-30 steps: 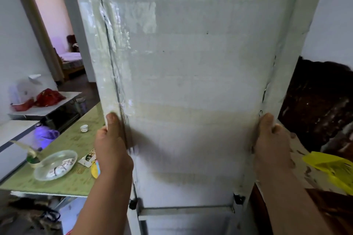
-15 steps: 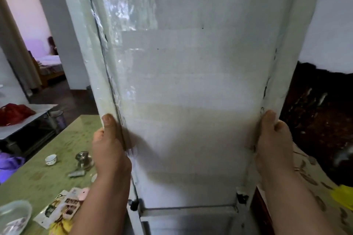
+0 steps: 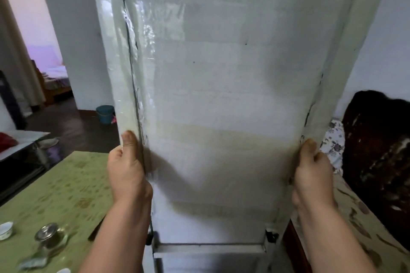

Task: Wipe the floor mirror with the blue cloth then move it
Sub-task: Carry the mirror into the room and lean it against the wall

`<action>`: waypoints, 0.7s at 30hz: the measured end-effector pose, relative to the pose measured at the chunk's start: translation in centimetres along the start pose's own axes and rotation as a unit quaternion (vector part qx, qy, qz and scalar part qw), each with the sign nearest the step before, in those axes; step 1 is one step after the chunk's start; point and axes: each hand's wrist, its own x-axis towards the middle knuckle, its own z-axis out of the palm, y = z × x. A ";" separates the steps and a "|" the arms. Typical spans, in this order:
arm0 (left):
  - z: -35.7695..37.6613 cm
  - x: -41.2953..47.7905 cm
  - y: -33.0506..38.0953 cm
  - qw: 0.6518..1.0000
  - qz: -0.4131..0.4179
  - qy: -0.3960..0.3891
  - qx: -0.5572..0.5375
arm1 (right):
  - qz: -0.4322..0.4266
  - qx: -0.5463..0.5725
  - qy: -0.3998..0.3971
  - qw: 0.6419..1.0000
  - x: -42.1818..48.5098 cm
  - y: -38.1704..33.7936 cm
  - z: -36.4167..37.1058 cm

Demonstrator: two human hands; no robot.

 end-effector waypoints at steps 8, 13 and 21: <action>11.6 10.8 -7.6 0.999 -0.014 0.005 -0.040 | -0.016 -0.020 -0.007 1.000 12.1 5.0 11.5; 18.8 17.7 -11.5 0.998 -0.029 -0.012 -0.061 | -0.016 -0.018 0.016 1.000 18.4 7.9 18.5; 31.3 27.3 -17.2 0.991 -0.051 -0.053 -0.109 | -0.016 -0.006 0.034 0.999 30.5 13.5 28.3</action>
